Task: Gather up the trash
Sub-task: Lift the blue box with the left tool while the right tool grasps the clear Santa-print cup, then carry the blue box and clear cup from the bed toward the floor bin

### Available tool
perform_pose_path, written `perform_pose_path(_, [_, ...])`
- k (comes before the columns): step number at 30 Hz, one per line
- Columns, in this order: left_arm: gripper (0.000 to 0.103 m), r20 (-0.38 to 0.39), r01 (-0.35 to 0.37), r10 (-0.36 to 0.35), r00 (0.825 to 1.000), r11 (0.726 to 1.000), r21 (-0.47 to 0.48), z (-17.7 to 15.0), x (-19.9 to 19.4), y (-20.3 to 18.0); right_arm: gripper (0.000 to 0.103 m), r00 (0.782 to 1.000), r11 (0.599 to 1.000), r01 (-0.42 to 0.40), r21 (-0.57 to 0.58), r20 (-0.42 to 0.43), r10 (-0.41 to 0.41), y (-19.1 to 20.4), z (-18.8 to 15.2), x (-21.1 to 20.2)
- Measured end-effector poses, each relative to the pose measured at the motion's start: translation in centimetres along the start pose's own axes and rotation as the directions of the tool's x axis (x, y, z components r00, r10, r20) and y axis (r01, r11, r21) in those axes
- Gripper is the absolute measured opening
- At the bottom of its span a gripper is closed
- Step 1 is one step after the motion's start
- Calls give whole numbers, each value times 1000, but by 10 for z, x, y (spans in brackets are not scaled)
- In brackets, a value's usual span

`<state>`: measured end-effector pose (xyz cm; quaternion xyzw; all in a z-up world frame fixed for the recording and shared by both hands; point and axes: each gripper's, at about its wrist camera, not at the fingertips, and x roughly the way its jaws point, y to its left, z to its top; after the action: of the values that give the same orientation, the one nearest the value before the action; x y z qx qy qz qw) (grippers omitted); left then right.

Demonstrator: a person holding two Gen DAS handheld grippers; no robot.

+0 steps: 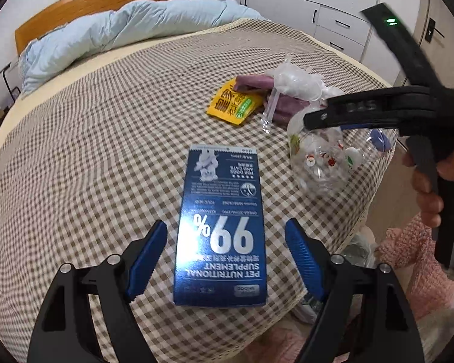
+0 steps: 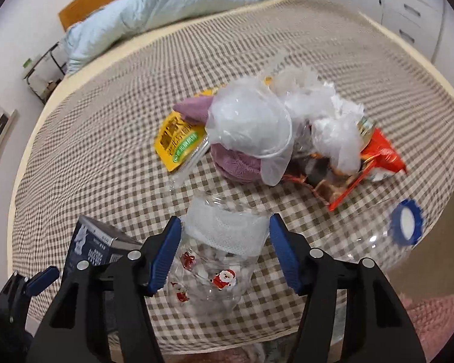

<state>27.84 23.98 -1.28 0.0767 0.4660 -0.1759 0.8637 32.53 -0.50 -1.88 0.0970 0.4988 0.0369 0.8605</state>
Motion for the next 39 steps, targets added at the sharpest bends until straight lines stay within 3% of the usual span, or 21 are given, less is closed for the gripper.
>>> perform_pose_path(3, [85, -7, 2, -2, 1000, 1000, -17, -6, 0, -4, 59, 996, 997, 4, -75, 94, 3, 2, -9, -20])
perform_pose_path(6, [87, -16, -15, 15, 1000, 1000, -7, -16, -1, -16, 59, 977, 986, 28, -164, 213, 8, 5, -29, -38])
perform_pose_path(9, [88, -32, -57, 56, 998, 998, -4, -27, 4, -23, 59, 932, 964, 80, -253, 362, 18, 9, -56, -46])
perform_pose_path(12, [88, -54, -72, 71, 996, 997, -29, -38, 8, -27, 58, 859, 922, 168, -348, 510, 36, 19, -91, -45])
perform_pose_path(15, [88, -62, -91, 88, 994, 995, -40, -47, 9, -28, 58, 822, 897, 208, -390, 567, 56, 21, -112, -42])
perform_pose_path(19, [87, -19, -105, 103, 994, 991, -82, -58, 9, -26, 59, 817, 909, 185, -374, 572, 69, 14, -128, -36])
perform_pose_path(20, [84, -5, -107, 107, 994, 990, -95, -59, 8, -26, 59, 815, 909, 183, -375, 575, 74, 13, -129, -38])
perform_pose_path(22, [60, 45, -106, 113, 992, 985, -137, -60, 0, -20, 59, 822, 910, 166, -380, 564, 85, 10, -129, -41])
perform_pose_path(26, [60, 72, -93, 107, 992, 980, -176, -57, -9, -11, 59, 845, 925, 105, -366, 523, 111, 2, -125, -44])
perform_pose_path(39, [60, 60, -127, 131, 990, 990, -66, -2, -28, -23, 60, 913, 958, -98, -269, 360, 194, -27, -123, -54])
